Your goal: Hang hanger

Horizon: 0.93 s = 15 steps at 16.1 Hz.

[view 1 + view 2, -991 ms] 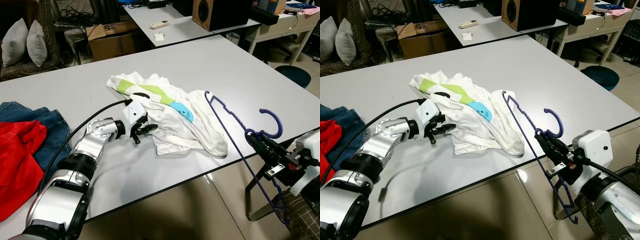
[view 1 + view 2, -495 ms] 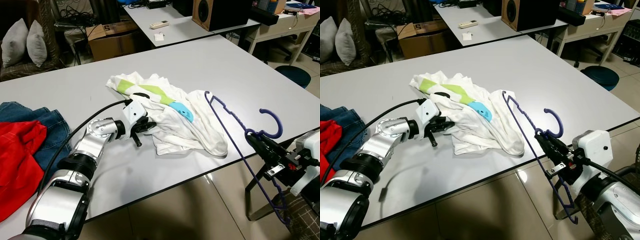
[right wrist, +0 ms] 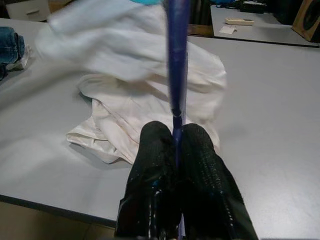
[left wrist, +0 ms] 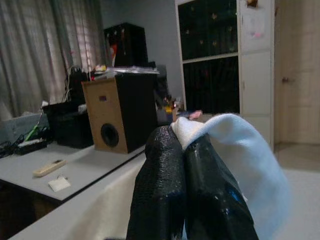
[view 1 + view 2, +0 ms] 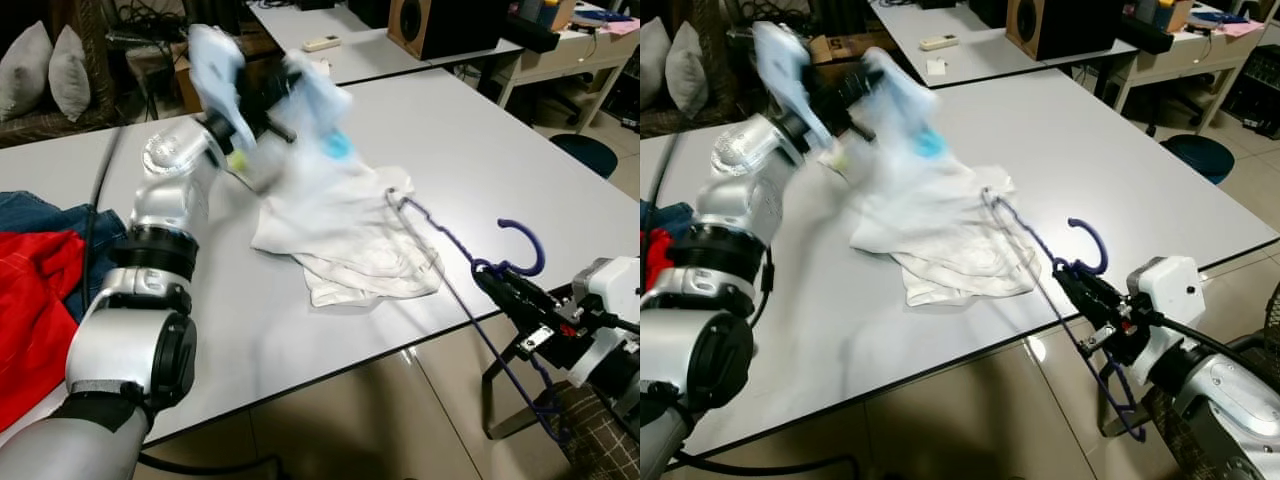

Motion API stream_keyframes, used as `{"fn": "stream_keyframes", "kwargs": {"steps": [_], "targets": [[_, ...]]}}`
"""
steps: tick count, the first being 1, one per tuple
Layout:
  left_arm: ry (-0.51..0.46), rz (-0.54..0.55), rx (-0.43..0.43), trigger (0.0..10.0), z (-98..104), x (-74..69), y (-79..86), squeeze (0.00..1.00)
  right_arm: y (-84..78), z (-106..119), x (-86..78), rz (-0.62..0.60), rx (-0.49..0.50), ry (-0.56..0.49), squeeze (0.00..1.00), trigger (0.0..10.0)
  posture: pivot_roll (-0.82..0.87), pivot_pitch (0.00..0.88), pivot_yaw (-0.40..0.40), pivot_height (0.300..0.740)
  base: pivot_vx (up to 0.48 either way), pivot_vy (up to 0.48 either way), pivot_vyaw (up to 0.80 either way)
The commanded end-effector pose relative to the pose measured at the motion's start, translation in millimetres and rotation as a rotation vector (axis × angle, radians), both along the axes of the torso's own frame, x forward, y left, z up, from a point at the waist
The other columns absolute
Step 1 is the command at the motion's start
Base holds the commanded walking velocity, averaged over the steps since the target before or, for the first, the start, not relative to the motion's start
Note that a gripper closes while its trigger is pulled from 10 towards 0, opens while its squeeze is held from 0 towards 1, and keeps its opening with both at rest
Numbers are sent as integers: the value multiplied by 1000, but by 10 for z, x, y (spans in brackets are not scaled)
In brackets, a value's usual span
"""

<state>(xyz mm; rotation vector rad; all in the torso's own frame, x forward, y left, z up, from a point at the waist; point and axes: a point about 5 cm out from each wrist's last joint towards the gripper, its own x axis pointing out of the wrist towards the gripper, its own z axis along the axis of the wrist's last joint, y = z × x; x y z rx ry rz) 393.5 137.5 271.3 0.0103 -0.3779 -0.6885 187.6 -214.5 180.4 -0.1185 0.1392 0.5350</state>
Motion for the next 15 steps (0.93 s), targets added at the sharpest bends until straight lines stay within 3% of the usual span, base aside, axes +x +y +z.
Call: {"fn": "stream_keyframes", "kwargs": {"steps": [1,8,10,11,12,13,14,15], "targets": [[2,-17,-8,0,21,-10,17,0,4,20,12,13,-1,-17,0,10000,-86,0,60,740,0,0,0],[30,-43,97,0,-131,-44,-23,0,116,28,-15,80,37,-24,0,10000,-84,0,67,740,0,0,0],[75,-87,273,0,-367,-103,3,0,88,25,16,44,23,-37,0,10000,-85,0,70,740,0,0,0],[142,-255,368,0,-619,-296,-44,0,-17,19,78,-47,-9,-58,0,10000,-80,0,65,740,0,0,0],[162,-341,333,0,-643,-392,-101,0,-48,22,100,-73,-3,-61,0,10000,-80,0,65,740,0,0,0],[183,-439,241,0,-623,-504,-181,0,-60,31,122,-81,9,-62,0,10000,-76,0,59,740,0,0,0],[190,-466,204,0,-610,-538,-205,0,-56,36,128,-76,13,-62,0,10000,-76,0,59,740,0,0,0],[182,-386,232,0,-643,-479,-175,0,24,31,124,-11,16,-51,0,10000,-73,0,55,740,0,0,0]]}}
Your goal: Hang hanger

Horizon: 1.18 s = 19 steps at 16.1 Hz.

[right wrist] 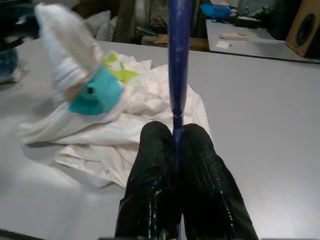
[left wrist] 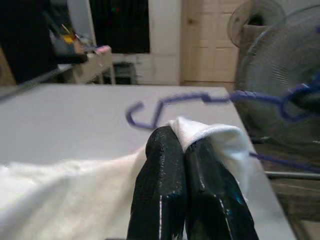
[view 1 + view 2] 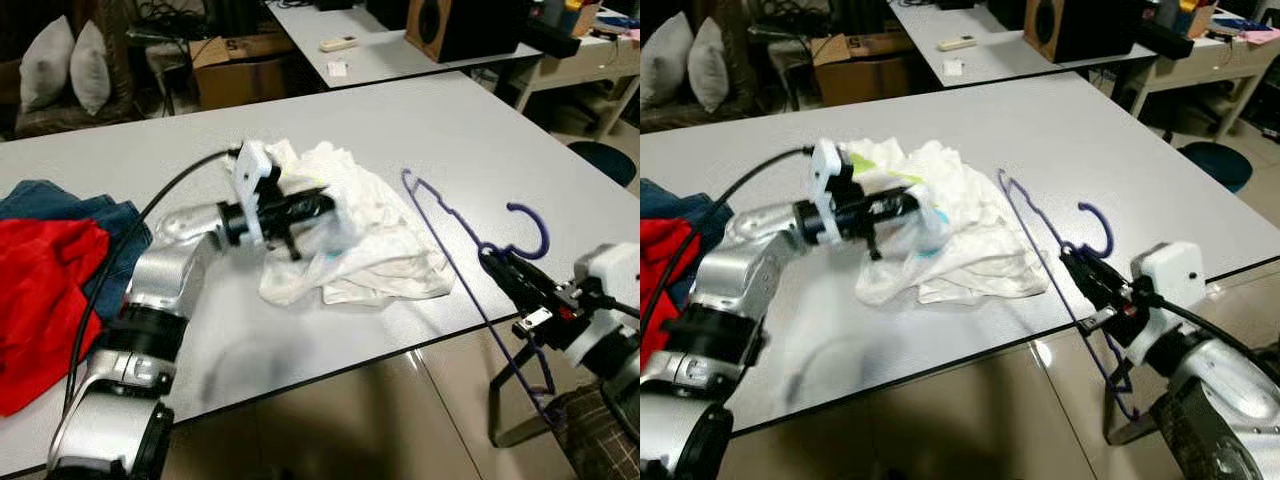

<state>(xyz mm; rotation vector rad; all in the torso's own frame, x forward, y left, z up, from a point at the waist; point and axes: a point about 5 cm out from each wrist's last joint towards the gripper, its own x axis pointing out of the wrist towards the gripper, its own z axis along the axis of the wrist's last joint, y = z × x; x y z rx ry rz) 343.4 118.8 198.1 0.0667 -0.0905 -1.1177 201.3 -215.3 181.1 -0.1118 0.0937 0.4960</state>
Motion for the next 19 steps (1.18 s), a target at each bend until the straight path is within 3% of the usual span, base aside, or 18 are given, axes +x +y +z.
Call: {"fn": "stream_keyframes", "kwargs": {"steps": [1,3,4,5,7,10,13,15,17,19], "targets": [[-63,74,4,0,114,81,52,0,62,16,-13,50,-3,-2,0,10000,-65,0,45,740,0,0,0],[-73,148,-74,0,234,124,153,0,104,14,-3,87,13,-1,0,10000,-61,0,47,740,0,0,0],[-66,164,-147,0,304,112,198,0,133,27,-7,115,25,-4,0,10000,-61,0,48,740,0,0,0],[-32,200,-286,0,389,135,258,0,193,57,-36,177,55,-6,0,10000,-61,0,51,740,0,0,0],[25,209,-421,0,384,169,298,0,252,98,-35,216,96,-28,0,10000,-67,0,59,740,0,0,0],[91,202,-488,0,331,177,233,0,343,152,18,266,175,-60,0,10000,-68,0,61,740,0,0,0],[97,170,-444,0,311,145,136,0,469,179,51,352,238,-54,0,10000,-58,0,62,740,0,0,0],[89,143,-456,0,361,122,88,0,522,67,95,373,196,10,0,10000,-54,0,59,740,0,0,0],[77,71,-517,0,483,61,89,0,452,-148,209,277,73,122,0,10000,-49,0,54,740,0,0,0],[76,13,-561,0,553,8,114,0,358,-240,293,188,18,161,0,10000,-44,0,49,740,0,0,0]]}}
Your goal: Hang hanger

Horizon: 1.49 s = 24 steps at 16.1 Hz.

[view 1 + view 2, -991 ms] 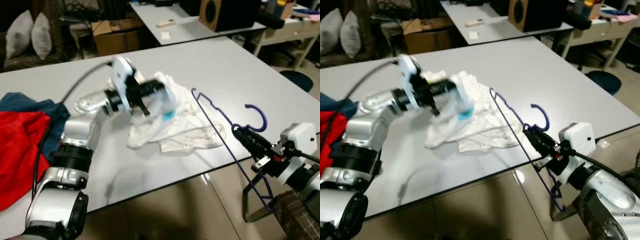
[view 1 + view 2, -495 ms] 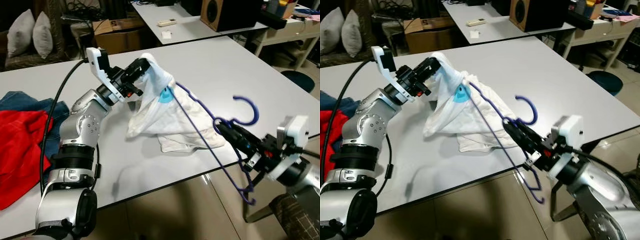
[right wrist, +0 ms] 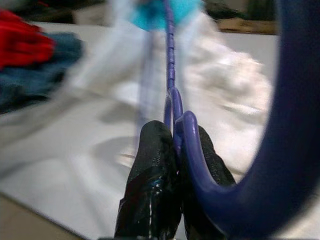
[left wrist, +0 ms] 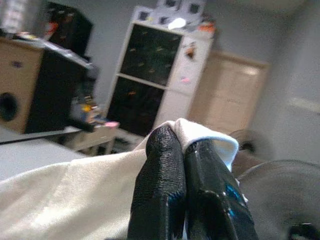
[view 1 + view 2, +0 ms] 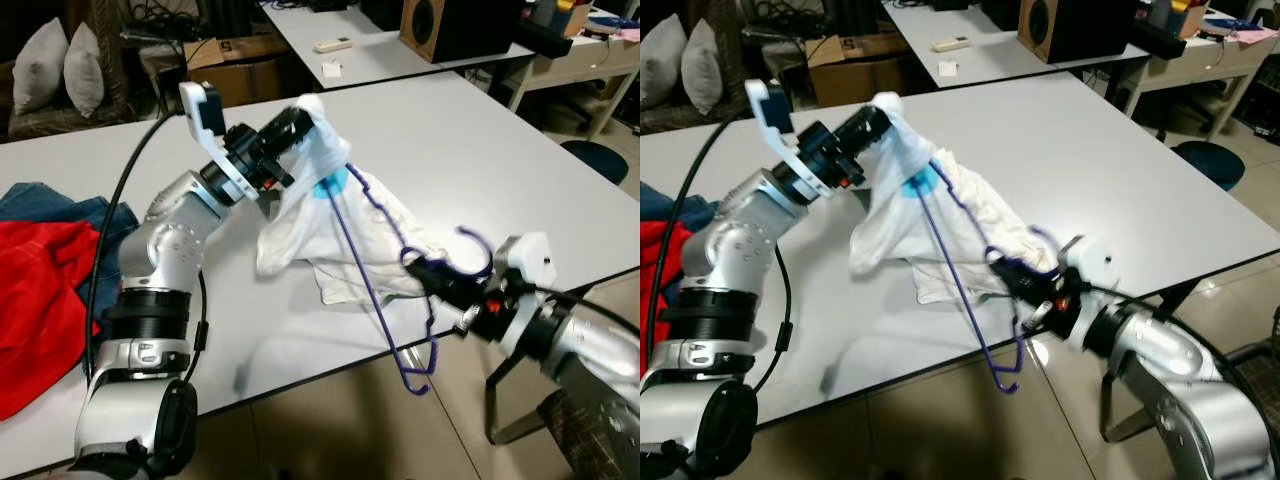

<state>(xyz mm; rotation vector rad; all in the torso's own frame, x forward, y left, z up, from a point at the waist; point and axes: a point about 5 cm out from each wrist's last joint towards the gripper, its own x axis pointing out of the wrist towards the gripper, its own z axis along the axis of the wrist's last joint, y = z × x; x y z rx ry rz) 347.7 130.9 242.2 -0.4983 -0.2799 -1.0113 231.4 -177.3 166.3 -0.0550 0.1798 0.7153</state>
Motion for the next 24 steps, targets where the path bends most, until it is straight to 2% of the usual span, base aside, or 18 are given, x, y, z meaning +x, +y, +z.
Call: {"fn": "stream_keyframes", "kwargs": {"steps": [1,2,5,9,11,12,13,14,15,16,17,18,19,20,21,22,23,24], "targets": [[-68,-33,-54,0,174,-55,52,0,-101,-112,44,-79,-67,52,0,10000,-43,0,47,740,0,0,0],[-73,-32,-93,0,225,-65,116,0,-204,-122,92,-149,-112,54,0,10000,-43,0,45,740,0,0,0],[-77,-11,-99,0,250,-59,238,0,-482,-94,182,-325,-160,46,0,10000,-45,0,43,740,0,0,0],[-64,62,-99,0,224,-12,389,0,-714,-58,185,-404,-240,39,0,10000,-55,0,47,740,0,0,0],[-58,96,-98,0,205,10,440,0,-799,20,204,-451,-234,4,0,10000,-59,0,48,740,0,0,0],[-48,97,-72,0,163,10,437,0,-830,68,209,-465,-232,-21,0,10000,-62,0,51,740,0,0,0],[-46,88,-12,0,107,-1,413,0,-834,108,209,-463,-218,-43,0,10000,-62,0,50,740,0,0,0],[-72,18,262,0,-123,-82,282,0,-811,204,205,-436,-172,-100,0,10000,-62,0,50,740,0,0,0],[-84,-100,530,0,-413,-226,125,0,-760,265,179,-397,-149,-139,0,10000,-60,0,46,740,0,0,0],[-91,-170,596,0,-511,-316,54,0,-726,274,166,-377,-143,-147,0,10000,-61,0,47,740,0,0,0],[-86,-223,616,1176,-560,-386,0,0,-694,273,154,-359,-141,-151,0,10000,-61,0,48,740,0,0,0],[-86,-251,596,4431,-562,-437,-84,0,-639,257,141,-333,-136,-153,0,10000,-61,0,50,740,0,0,0],[-64,-163,562,10000,-538,-341,-193,0,-546,220,144,-311,-117,-148,0,10000,-57,0,49,740,0,0,0],[-35,-126,565,10000,-568,-289,-247,0,-501,204,149,-301,-111,-144,0,10000,-56,0,51,740,0,0,0],[-1,-12,624,10000,-637,-170,-304,1000,-479,201,161,-305,-116,-144,0,10000,-57,0,56,740,0,0,0],[19,3,637,10000,-665,-147,-339,1000,-476,211,166,-309,-117,-149,0,10000,-57,0,56,740,0,0,0],[16,-36,620,10000,-665,-164,-485,1000,-497,260,167,-326,-114,-169,0,10000,-57,0,56,740,0,0,0],[11,-32,546,10000,-569,-113,-705,1000,-559,323,167,-363,-110,-193,0,10000,-72,0,68,740,0,0,0]]}}
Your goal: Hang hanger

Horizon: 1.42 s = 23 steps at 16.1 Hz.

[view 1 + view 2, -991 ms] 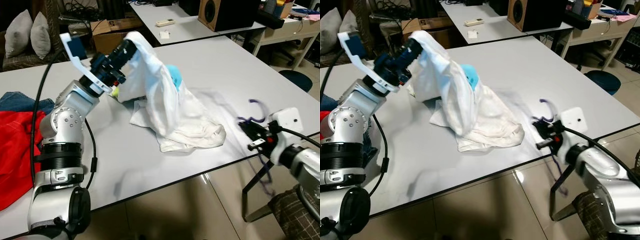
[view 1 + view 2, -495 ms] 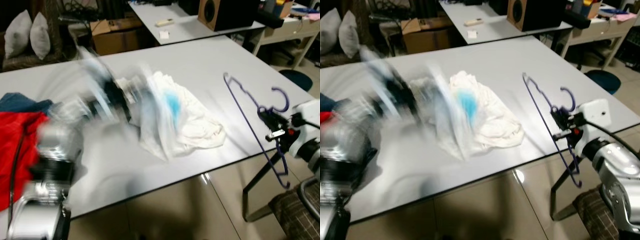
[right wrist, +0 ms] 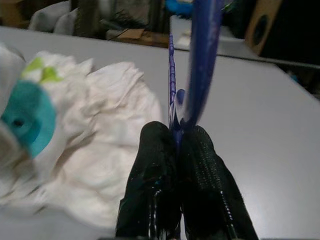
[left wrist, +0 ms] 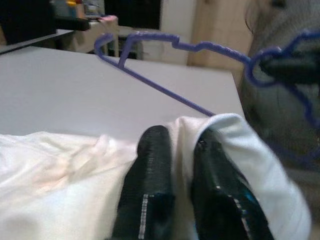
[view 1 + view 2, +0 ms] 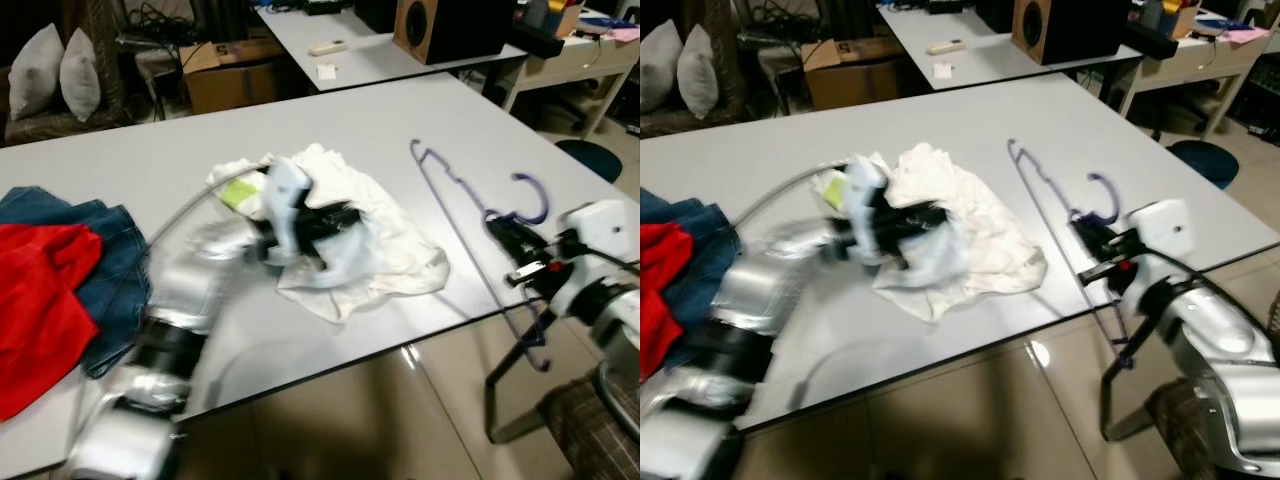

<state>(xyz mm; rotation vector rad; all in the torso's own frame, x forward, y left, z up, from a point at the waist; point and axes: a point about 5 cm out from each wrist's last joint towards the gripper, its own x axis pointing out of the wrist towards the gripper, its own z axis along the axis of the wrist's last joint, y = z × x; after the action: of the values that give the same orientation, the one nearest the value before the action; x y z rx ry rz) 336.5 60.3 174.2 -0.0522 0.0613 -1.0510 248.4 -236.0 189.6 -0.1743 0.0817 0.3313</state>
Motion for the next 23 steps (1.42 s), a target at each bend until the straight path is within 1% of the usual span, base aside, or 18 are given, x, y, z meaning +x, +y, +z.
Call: {"fn": "stream_keyframes", "kwargs": {"steps": [1,4,5,6,7,8,9,10,12,13,16,17,18,19,20,21,22,23], "targets": [[-56,31,-55,10000,221,93,-139,1000,-28,121,-1,-25,-7,-55,0,10000,-77,0,69,740,0,0,0],[-133,215,-228,10000,684,398,-343,1000,-222,129,16,-159,-21,-63,0,10000,-97,0,86,740,0,0,0],[-154,249,-259,10000,792,445,-388,1000,-255,154,14,-191,-20,-80,0,10000,-105,0,95,740,0,0,0],[-144,194,-188,10000,719,428,-466,1000,-258,177,7,-199,-12,-93,0,10000,-109,0,99,740,0,0,0],[-128,89,15,10000,472,364,-540,1000,-244,192,-3,-194,-5,-99,0,10000,-112,0,104,740,0,0,0],[-112,13,199,10000,196,302,-519,584,-218,203,-17,-180,-2,-106,0,10000,-116,0,109,740,0,0,0],[-100,-12,244,10000,100,284,-495,584,-206,208,-24,-173,0,-109,0,10000,-116,0,109,740,0,0,0],[-26,-44,286,10000,-72,261,-382,0,-148,239,-51,-132,5,-129,0,10000,-119,0,113,740,0,0,0],[-6,-98,317,10000,-176,247,-232,0,-89,277,-65,-104,15,-153,0,10000,-117,0,110,740,0,0,0],[8,-156,335,10000,-199,218,-154,1000,-71,290,-61,-98,18,-158,0,10000,-115,0,108,740,0,0,0],[16,-320,348,10000,-164,74,174,1000,0,326,-44,-42,33,-165,0,10000,-90,0,96,740,0,0,0],[35,-397,354,10000,-122,-19,414,1000,51,345,-35,0,58,-168,0,10000,-79,0,94,740,0,0,0],[39,-419,361,10000,-89,-59,542,1000,89,362,-25,29,75,-173,0,10000,-65,0,90,740,0,0,0],[44,-416,355,10000,-53,-69,622,1000,126,377,-20,58,97,-174,0,10000,-61,0,92,740,0,0,0],[24,-348,310,10000,123,-61,876,1000,310,443,-53,214,150,-166,0,10000,-59,0,95,740,0,0,0],[19,-328,298,10000,161,-52,921,1000,350,455,-70,250,157,-162,0,10000,-59,0,95,740,0,0,0],[-16,-240,238,10000,300,-8,1056,898,467,461,-136,358,159,-126,0,10000,-61,0,94,740,0,0,0],[-39,-165,180,10000,429,11,1212,35,563,441,-197,452,158,-88,0,10000,-61,0,93,740,0,0,0]]}}
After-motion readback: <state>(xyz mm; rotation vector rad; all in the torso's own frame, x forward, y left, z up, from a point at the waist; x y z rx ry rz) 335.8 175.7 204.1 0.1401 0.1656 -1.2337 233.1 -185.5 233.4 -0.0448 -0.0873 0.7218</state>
